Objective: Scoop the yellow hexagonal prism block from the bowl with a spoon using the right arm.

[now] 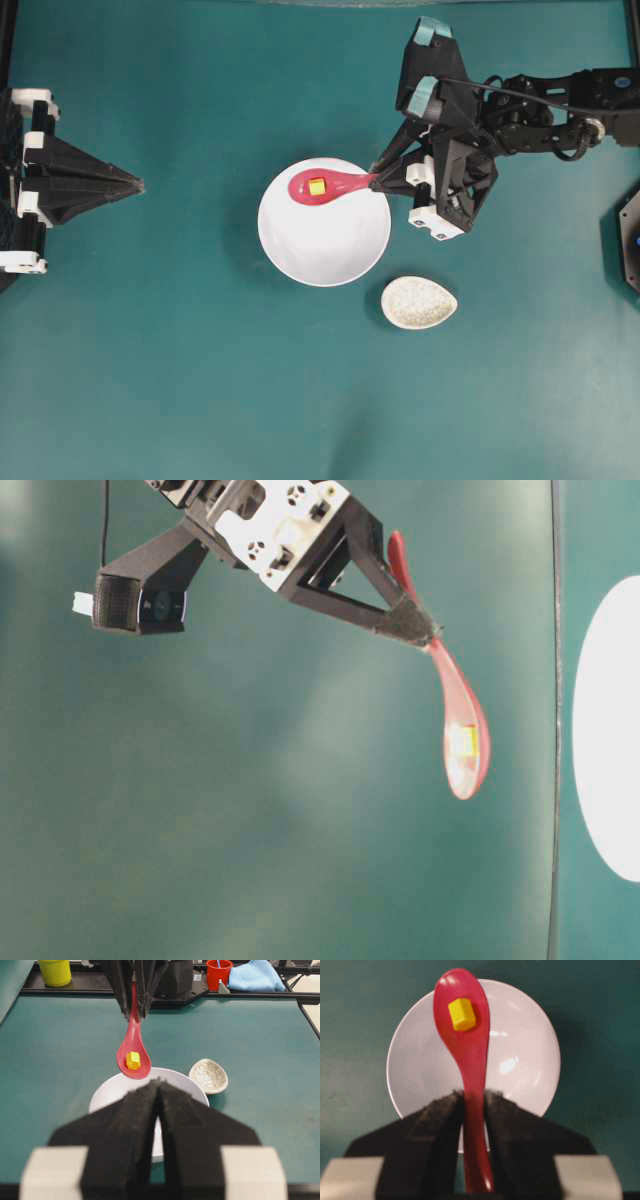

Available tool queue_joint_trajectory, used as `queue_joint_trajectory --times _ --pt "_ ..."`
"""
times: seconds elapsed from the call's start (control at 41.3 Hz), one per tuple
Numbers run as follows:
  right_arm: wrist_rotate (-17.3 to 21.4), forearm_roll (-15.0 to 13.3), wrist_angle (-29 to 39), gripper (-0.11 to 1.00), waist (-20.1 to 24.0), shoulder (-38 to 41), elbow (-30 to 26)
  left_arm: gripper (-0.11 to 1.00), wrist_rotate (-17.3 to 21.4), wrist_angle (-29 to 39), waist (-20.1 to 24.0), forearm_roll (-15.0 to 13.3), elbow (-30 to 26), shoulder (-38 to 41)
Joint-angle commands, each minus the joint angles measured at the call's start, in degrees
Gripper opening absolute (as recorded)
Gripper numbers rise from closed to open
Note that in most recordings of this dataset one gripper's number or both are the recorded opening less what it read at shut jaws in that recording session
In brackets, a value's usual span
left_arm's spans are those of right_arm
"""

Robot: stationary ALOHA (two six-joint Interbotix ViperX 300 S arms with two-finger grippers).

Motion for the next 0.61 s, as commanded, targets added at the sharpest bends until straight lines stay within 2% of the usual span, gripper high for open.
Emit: queue_joint_trajectory --times 0.0,0.145,0.218,0.581 --pt "0.0 0.0 -0.09 0.22 0.09 -1.67 -0.62 0.0 -0.09 -0.62 -0.09 0.09 -1.41 0.26" --pt "0.0 -0.09 -0.18 0.2 0.18 -1.67 -0.62 0.0 -0.09 -0.62 0.0 0.09 -1.41 0.35" --pt "0.0 0.0 -0.18 0.08 0.18 -1.67 -0.62 0.0 -0.09 -0.62 0.0 0.09 -1.41 0.26" --pt "0.0 -0.09 -0.18 0.08 0.18 -1.67 -0.62 0.0 -0.26 -0.62 -0.09 0.0 -1.41 0.26"
